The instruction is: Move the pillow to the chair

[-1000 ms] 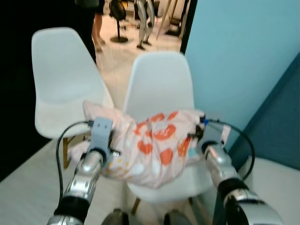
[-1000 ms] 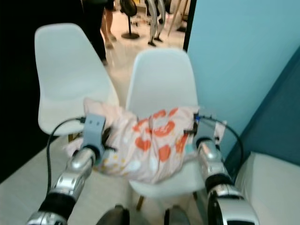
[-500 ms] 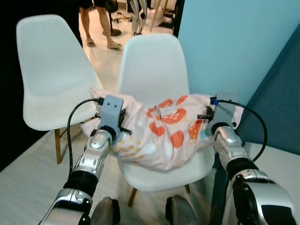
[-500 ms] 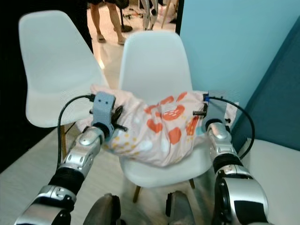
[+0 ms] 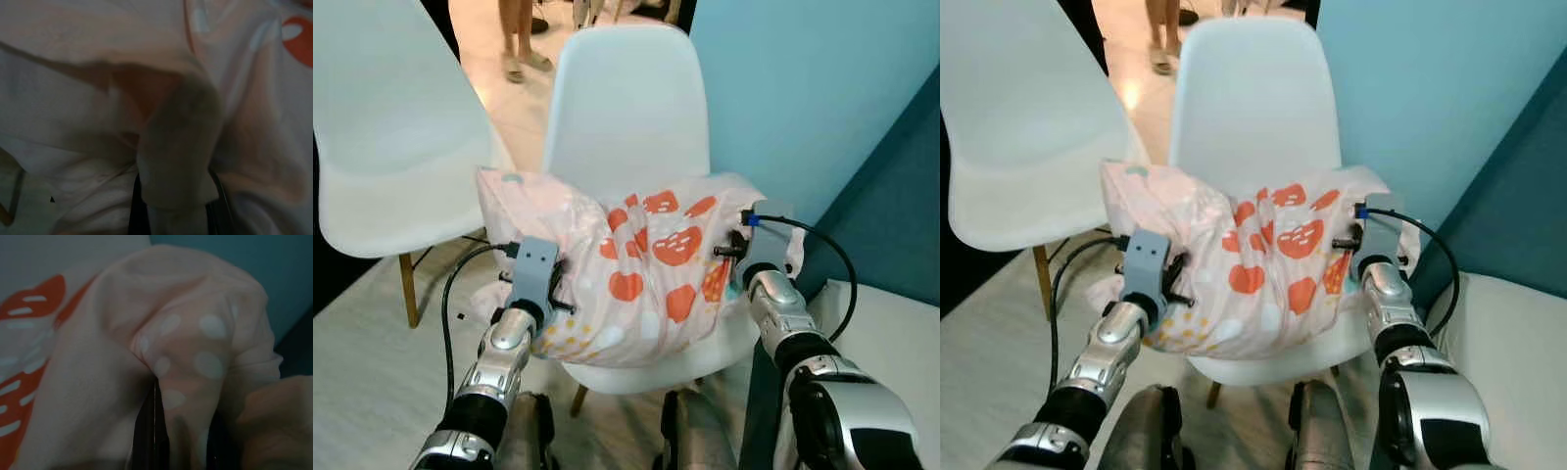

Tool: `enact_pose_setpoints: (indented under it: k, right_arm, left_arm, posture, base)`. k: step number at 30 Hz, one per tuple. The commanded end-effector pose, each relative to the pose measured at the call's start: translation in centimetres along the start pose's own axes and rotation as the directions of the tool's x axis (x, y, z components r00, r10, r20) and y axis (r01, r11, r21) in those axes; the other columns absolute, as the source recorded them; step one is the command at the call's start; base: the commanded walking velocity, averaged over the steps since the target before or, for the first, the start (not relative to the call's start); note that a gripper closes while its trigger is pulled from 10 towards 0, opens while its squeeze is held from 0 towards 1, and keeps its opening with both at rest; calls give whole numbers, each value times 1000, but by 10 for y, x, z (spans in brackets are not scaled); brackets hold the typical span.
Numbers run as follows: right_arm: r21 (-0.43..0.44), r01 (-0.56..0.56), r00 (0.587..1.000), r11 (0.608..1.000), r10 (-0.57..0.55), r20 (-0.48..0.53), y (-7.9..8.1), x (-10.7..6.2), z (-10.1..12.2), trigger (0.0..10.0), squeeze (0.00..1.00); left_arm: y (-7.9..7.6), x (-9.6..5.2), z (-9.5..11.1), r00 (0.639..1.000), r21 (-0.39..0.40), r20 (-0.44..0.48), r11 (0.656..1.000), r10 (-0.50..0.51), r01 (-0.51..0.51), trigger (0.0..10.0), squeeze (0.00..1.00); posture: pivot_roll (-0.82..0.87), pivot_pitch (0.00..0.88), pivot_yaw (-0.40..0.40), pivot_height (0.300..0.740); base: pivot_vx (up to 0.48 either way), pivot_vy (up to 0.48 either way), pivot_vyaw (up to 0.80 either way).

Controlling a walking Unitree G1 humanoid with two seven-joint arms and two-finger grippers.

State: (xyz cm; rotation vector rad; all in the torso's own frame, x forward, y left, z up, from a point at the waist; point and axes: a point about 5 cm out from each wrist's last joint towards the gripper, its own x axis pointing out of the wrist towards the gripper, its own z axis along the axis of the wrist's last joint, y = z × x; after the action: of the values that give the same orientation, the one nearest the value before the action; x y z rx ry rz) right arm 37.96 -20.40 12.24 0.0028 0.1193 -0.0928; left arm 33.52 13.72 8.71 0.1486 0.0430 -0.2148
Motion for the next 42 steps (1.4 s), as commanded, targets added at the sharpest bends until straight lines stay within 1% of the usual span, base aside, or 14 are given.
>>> enact_pose_setpoints:
  k: [1, 2, 3, 4, 15, 21, 32, 36, 37, 38, 39, 40, 41, 42]
  right_arm:
    - [33, -50, 998, 998, 52, -48, 11, -2, -11, 10000, 16]
    - [61, -55, 998, 997, 57, -41, 12, -2, -11, 10000, 1000]
    - [61, -55, 998, 997, 57, -41, 12, -2, -11, 10000, 1000]
    - [93, -49, 998, 994, 53, -39, 11, -2, -12, 10000, 1000]
    - [180, 4, 1000, 984, 1, -26, -4, -2, -7, 10000, 1000]
    - [205, 35, 999, 978, -33, -10, -16, -4, -9, 10000, 1000]
    - [177, 55, 998, 983, -62, 32, -37, -19, -26, 10000, 1000]
    - [81, 93, 995, 992, -96, 34, -42, -20, -24, 10000, 1000]
    - [70, 79, 995, 994, -83, 56, -41, -20, -22, 9765, 1000]
    - [89, 65, 994, 994, -73, 81, -40, -20, -19, 0, 1000]
    - [100, 67, 993, 993, -76, 90, -41, -20, -18, 0, 1000]
    - [111, 69, 992, 991, -80, 93, -41, -20, -18, 0, 608]
    - [109, 80, 992, 991, -89, 86, -42, -20, -18, 0, 608]
    - [109, 82, 992, 991, -92, 89, -42, -20, -18, 0, 0]
  left_arm:
    - [-6, 1, -4, 999, 7, -22, 1000, -25, 25, 10000, 0]
    - [-6, 3, -2, 1000, -6, -19, 1000, -23, 23, 10000, 0]
    - [-6, 3, -2, 1000, -6, -19, 1000, -23, 23, 10000, 0]
    - [-7, 4, 0, 999, -12, -7, 999, -37, 37, 10000, 1000]
    - [0, 3, 0, 1000, -32, -16, 999, -2, 1, 10000, 1000]
    - [9, -15, -3, 999, -28, 7, 998, 49, -49, 10000, 1000]
    - [49, -77, -12, 968, -21, 38, 969, 248, -248, 10000, 1000]
    - [49, -84, -10, 961, -8, 29, 961, 277, -276, 10000, 1000]
    - [48, -85, -9, 963, -22, 29, 963, 268, -268, 2784, 925]
    - [46, -85, -8, 965, -37, 28, 965, 260, -259, 0, 110]
    - [46, -85, -7, 966, -43, 27, 965, 258, -257, 0, 0]
    - [45, -85, -6, 965, -48, 26, 965, 259, -258, 0, 0]
    - [45, -85, -6, 966, -55, 26, 965, 259, -257, 0, 0]
    - [43, -84, -4, 966, -57, 28, 965, 258, -256, 0, 0]
  posture:
    - [9, 273, -110, 590]
    - [10, 278, -114, 590]
    - [10, 278, -114, 590]
    - [11, 280, -115, 590]
    - [8, 266, -113, 590]
    - [0, 239, -102, 590]
    - [8, 202, -115, 590]
    - [11, 189, -111, 590]
    - [11, 187, -110, 590]
    - [7, 181, -106, 590]
    - [7, 181, -106, 590]
    - [6, 178, -105, 590]
    - [4, 177, -104, 590]
    - [3, 172, -102, 590]
  base:
    - [0, 0, 0]
    - [0, 0, 0]
    - [0, 0, 0]
    - [0, 0, 0]
    - [0, 0, 0]
    - [0, 0, 0]
    - [0, 0, 0]
    - [0, 0, 0]
    - [0, 0, 0]
    - [0, 0, 0]
    - [0, 0, 0]
    - [0, 0, 0]
    - [0, 0, 0]
    - [0, 0, 0]
